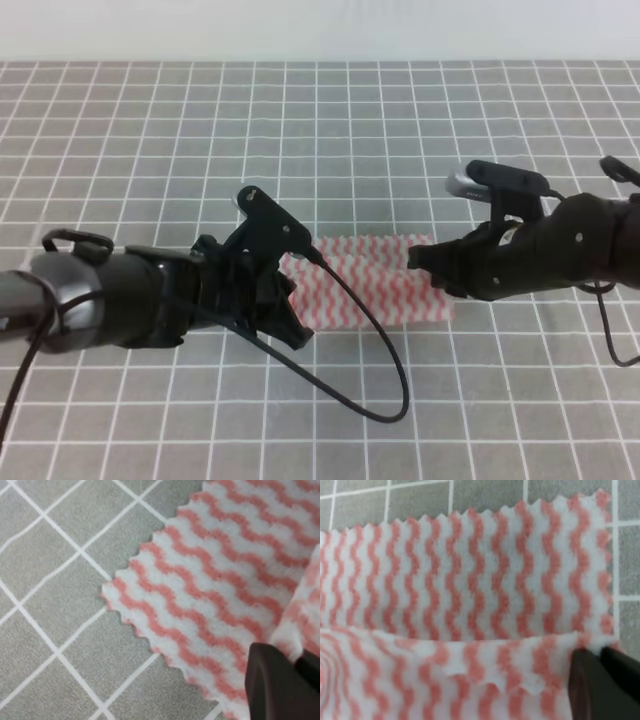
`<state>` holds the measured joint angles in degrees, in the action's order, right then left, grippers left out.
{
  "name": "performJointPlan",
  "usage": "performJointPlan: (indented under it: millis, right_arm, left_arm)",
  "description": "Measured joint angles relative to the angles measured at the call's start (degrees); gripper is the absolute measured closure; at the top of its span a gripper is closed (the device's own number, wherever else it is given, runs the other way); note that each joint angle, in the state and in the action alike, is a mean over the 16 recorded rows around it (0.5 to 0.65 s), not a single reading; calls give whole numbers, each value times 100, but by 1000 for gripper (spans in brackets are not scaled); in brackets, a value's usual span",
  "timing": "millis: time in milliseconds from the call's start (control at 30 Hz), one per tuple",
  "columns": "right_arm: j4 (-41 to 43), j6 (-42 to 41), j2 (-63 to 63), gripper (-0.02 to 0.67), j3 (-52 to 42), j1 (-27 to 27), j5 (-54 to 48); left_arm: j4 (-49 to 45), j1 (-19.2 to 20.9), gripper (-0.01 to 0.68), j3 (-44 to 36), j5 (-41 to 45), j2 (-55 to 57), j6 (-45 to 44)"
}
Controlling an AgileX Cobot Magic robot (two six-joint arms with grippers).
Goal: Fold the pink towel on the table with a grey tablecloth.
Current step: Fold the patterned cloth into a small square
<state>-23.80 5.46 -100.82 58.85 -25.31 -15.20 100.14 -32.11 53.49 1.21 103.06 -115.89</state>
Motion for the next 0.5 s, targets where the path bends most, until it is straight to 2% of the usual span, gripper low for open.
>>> performJointPlan:
  millis: [500]
  right_arm:
    - [31,-1,-352,663,522,75,-304]
  left_arm:
    - [5,250,674,240,70,109,-119]
